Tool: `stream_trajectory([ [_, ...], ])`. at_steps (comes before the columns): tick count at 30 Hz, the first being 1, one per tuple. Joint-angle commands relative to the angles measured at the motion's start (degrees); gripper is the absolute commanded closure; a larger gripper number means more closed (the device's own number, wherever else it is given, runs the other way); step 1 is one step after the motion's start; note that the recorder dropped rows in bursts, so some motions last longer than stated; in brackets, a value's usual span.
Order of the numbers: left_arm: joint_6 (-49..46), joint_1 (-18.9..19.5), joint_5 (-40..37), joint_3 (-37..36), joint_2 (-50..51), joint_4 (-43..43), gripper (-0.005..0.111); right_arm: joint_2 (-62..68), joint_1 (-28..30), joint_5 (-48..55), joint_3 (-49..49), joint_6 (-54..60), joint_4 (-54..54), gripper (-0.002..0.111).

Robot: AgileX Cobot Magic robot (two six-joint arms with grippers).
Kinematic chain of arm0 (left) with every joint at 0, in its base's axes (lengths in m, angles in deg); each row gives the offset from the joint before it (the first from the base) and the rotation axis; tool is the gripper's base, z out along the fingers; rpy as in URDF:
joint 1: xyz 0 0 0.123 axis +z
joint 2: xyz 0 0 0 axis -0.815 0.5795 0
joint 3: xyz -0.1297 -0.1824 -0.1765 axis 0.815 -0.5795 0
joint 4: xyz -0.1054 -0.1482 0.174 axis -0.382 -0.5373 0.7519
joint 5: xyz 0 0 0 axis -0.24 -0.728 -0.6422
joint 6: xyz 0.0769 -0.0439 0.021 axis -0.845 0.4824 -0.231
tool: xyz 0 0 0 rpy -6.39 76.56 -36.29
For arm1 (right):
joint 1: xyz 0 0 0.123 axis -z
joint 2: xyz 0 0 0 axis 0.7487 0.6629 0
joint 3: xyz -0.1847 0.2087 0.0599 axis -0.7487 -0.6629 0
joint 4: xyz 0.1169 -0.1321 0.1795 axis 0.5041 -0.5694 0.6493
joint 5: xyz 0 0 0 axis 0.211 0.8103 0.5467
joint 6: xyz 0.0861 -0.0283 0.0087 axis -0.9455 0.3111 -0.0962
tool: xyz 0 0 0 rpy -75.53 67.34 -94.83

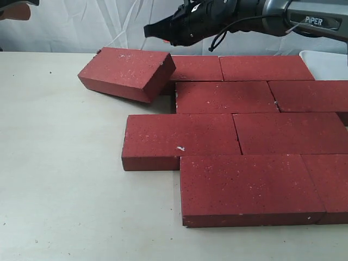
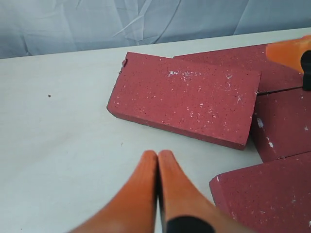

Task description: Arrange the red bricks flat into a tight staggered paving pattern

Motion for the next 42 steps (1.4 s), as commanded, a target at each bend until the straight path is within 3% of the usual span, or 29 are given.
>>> stream_trajectory([
  [1, 0.46, 0.14, 0.62, 0.29, -0.34, 0.39, 0.107, 1.34, 0.36, -9.44, 0.26, -0.39, 0.99, 0.109],
  [10, 0.46, 0.14, 0.62, 0.29, -0.34, 0.39, 0.107, 5.76, 1.37, -9.23, 0.26, -0.39, 9.56, 0.109],
  [18, 0.46, 0.14, 0.73, 0.29, -0.34, 0.37, 0.107, 5.79, -1.12, 12.2, 0.26, -0.39, 15.55, 0.109],
  [24, 0.46, 0.14, 0.73, 0.29, -0.34, 0.37, 0.107, 5.79, -7.38, 17.83, 2.79, 0.33, 16.08, 0.109],
  [31, 0.46, 0.14, 0.5, 0.29, -0.34, 1.42, 0.107, 5.53, -11.02, 19.18, 7.21, 3.23, 12.08, 0.109],
  [37, 0.57, 0.14, 0.39, 0.29, -0.34, 1.68, 0.107, 5.18, -9.39, 18.63, 9.51, -7.11, 2.31, 0.109],
  [42, 1.67, 0.7, 0.39, 0.29, -0.34, 2.52, 0.107, 5.31, -9.25, 14.54, 9.49, -9.32, -2.39, 0.109],
])
